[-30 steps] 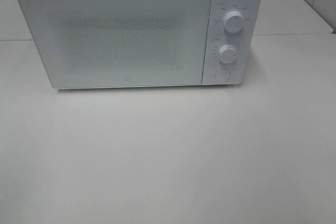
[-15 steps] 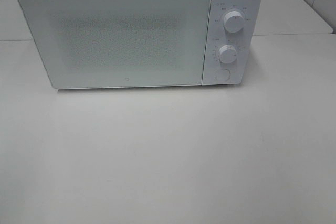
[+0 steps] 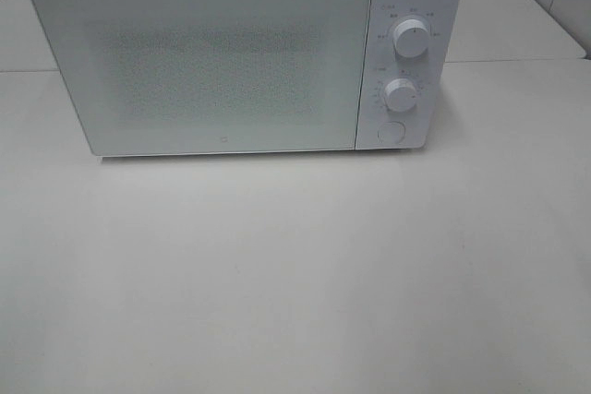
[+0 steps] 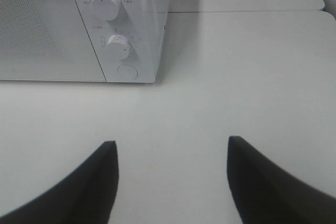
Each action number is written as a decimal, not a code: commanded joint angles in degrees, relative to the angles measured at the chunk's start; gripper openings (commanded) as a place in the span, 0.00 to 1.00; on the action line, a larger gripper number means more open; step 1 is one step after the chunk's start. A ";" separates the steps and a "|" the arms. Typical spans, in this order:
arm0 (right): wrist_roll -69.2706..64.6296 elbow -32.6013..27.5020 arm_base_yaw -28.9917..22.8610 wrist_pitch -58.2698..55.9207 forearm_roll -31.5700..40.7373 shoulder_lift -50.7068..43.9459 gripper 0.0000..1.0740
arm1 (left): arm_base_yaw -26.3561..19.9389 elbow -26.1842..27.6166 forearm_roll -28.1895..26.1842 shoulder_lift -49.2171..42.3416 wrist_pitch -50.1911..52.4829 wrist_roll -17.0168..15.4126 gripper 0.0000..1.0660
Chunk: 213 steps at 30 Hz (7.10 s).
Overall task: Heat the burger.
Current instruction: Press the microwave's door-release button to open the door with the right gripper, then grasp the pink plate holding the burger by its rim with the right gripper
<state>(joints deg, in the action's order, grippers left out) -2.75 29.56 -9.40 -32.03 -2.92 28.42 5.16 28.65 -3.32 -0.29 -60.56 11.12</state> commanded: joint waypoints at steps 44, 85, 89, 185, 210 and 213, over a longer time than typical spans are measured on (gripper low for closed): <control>-18.16 0.52 0.00 70.07 -9.05 62.22 0.00 | -0.11 -0.11 0.06 -1.15 0.86 -0.34 0.00; -51.17 6.13 -13.98 80.10 -2.46 80.16 0.00 | -0.11 -0.11 0.06 -1.15 0.86 -0.34 0.00; -51.57 6.13 -13.98 80.39 6.36 80.16 0.00 | -0.11 -0.11 0.06 -1.15 0.86 -0.34 0.00; -63.25 22.17 -13.87 95.91 13.29 95.00 0.00 | -0.11 -0.11 0.06 -1.15 0.86 -0.34 0.00; -62.22 6.53 -13.87 92.13 11.46 89.04 0.00 | -0.11 -0.11 0.06 -1.15 0.86 -0.34 0.00; -58.73 3.72 -13.87 92.36 10.08 87.66 0.00 | -0.11 -0.11 0.06 -1.15 0.86 -0.34 0.00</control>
<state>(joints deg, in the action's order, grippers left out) -64.52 34.72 -23.38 59.53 8.82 117.69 5.16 28.65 -3.32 -0.29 -60.56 11.12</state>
